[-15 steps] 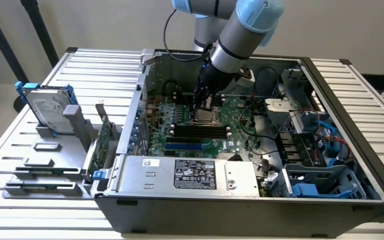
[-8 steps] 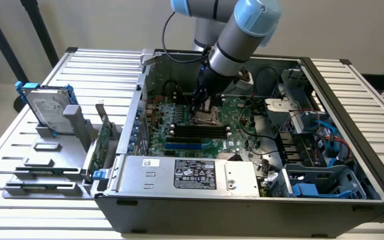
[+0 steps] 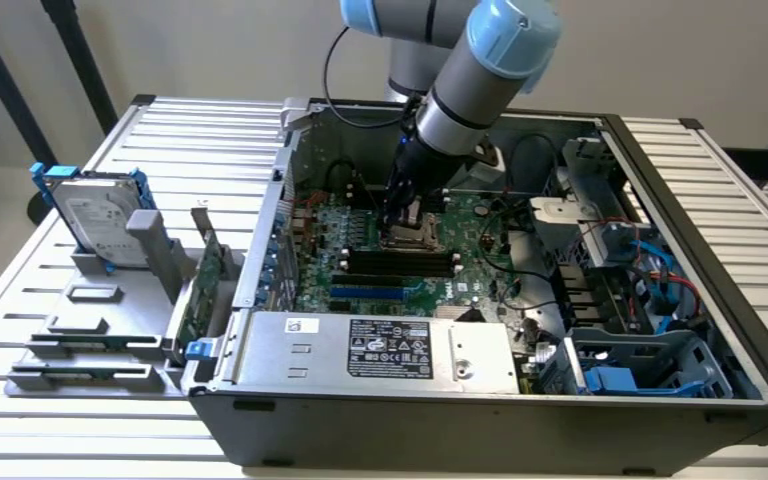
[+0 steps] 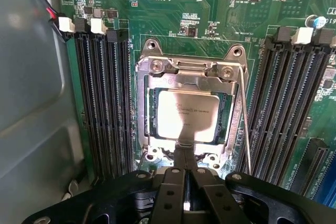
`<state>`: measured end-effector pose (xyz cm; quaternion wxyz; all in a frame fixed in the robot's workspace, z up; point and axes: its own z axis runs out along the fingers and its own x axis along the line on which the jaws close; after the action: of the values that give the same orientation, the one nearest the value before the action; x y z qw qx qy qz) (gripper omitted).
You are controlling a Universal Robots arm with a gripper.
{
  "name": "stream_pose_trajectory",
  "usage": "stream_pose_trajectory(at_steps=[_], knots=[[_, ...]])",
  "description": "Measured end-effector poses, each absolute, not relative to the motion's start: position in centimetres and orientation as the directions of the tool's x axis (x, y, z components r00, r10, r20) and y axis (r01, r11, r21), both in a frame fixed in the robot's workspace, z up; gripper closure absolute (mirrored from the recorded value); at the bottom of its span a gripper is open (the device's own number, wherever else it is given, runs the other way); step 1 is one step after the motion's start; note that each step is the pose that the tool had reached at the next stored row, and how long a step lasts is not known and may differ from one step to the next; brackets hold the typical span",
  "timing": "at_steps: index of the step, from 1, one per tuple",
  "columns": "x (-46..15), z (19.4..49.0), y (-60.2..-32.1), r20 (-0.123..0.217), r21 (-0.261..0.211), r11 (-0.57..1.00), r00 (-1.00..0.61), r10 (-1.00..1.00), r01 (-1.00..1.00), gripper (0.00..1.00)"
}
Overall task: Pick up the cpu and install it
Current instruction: 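Close the cpu cover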
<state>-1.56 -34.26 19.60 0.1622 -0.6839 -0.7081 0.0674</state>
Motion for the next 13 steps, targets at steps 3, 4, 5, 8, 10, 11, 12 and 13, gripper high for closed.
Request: stream_pose_trajectory(at_steps=[3,4,5,8,10,11,12,13], knots=[[-1.6,20.0,-34.3,0.141,-0.317,0.057,-0.012,0.990,0.947,0.89],[-1.6,20.3,-34.3,0.142,-0.317,0.057,-0.012,0.990,0.947,0.89],[-1.7,20.5,-34.3,0.144,-0.317,0.058,-0.012,0.989,0.947,0.89],[-2.1,21.2,-34.3,0.155,-0.316,0.061,-0.012,0.988,0.947,0.89],[-2.6,21.5,-34.3,0.166,-0.317,0.065,-0.012,0.986,0.946,0.89],[-2.9,21.6,-34.3,0.173,-0.317,0.067,-0.012,0.985,0.946,0.89],[-3.2,21.7,-34.3,0.180,-0.317,0.069,-0.011,0.984,0.946,0.89],[-3.5,21.8,-34.3,0.188,-0.318,0.071,-0.011,0.982,0.945,0.89]])
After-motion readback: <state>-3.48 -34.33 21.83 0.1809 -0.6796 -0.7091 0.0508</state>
